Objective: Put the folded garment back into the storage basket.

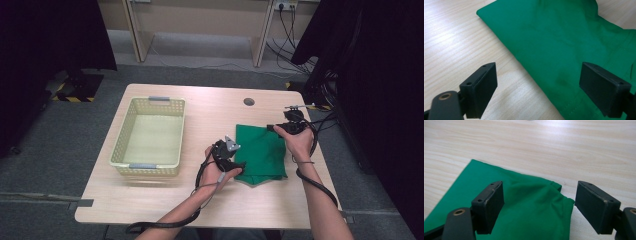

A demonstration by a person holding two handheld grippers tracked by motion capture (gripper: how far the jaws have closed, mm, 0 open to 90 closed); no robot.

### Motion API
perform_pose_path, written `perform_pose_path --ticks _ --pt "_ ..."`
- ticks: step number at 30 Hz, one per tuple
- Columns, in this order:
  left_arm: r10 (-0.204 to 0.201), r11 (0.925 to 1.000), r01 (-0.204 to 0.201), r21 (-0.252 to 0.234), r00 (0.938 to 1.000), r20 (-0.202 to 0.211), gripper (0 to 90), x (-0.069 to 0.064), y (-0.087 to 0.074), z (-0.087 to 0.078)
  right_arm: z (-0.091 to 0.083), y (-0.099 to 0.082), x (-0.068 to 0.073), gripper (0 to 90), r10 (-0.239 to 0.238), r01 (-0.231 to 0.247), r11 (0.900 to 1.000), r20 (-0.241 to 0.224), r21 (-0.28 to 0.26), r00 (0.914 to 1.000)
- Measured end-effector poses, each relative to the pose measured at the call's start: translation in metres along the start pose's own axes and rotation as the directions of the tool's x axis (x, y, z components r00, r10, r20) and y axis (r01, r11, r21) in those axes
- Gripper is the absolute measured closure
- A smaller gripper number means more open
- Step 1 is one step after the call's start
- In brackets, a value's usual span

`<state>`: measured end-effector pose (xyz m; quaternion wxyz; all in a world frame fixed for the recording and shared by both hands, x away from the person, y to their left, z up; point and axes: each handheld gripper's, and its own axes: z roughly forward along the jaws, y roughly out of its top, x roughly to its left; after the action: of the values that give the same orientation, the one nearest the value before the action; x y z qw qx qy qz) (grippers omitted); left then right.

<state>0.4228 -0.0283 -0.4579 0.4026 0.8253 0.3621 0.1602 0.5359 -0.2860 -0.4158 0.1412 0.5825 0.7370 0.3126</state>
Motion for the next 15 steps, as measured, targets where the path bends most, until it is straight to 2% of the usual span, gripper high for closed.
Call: perform_pose_path --ticks 15 --pt "0.009 0.9993 -0.01 0.035 0.9996 0.028 15.2 -0.007 -0.008 0.005 0.023 -0.004 -0.006 26.2 0.01 -0.01 0.9976 0.004 0.068 0.9999"
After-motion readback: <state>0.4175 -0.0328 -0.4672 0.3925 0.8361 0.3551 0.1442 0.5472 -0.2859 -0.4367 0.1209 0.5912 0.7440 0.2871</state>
